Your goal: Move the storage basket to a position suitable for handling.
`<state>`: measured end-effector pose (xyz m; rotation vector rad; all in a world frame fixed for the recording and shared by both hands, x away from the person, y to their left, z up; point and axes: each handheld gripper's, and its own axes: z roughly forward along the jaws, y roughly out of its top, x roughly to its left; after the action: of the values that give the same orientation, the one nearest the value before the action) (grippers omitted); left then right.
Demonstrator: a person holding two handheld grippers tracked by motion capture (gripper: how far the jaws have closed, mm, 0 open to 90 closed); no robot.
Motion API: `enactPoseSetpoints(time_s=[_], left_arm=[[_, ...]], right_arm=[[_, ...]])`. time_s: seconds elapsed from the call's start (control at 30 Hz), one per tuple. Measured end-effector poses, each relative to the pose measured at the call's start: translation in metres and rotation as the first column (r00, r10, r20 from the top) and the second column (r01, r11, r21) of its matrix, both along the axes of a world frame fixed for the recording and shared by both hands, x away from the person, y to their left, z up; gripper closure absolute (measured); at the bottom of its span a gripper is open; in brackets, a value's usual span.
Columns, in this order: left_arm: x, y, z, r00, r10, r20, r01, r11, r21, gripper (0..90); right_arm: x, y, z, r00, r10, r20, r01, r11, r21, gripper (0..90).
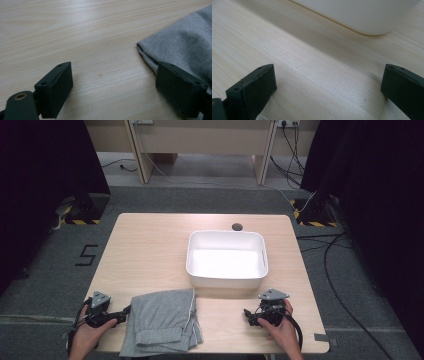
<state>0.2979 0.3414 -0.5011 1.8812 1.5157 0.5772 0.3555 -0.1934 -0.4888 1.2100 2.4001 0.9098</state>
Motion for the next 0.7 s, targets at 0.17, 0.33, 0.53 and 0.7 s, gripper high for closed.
enactPoseSetpoints(time_s=[0.17,0.33,0.53,0.7], left_arm=[[0.000,0.000,0.000,1.0000,0.000,0.000,0.000,1.0000,0.000,13.5],[0.000,0.000,0.000,1.0000,-0.001,0.001,0.001,1.0000,-0.002,13.5],[0.000,0.002,0.000,1.0000,0.004,0.003,-0.004,0.9998,-0.021,14.6],[-0.001,0.008,0.004,0.9994,0.034,-0.003,-0.034,0.9964,-0.077,16.8]], right_arm=[[0.000,0.000,0.000,1.0000,-0.003,-0.002,0.003,1.0000,0.000,0.8],[-0.001,0.000,0.000,1.0000,-0.006,0.000,0.006,1.0000,-0.001,1.3],[-0.002,-0.008,0.002,0.9998,-0.017,0.013,0.016,0.9991,0.038,15.2],[-0.003,-0.021,0.008,0.9984,-0.044,0.035,0.040,0.9944,0.098,17.4]])
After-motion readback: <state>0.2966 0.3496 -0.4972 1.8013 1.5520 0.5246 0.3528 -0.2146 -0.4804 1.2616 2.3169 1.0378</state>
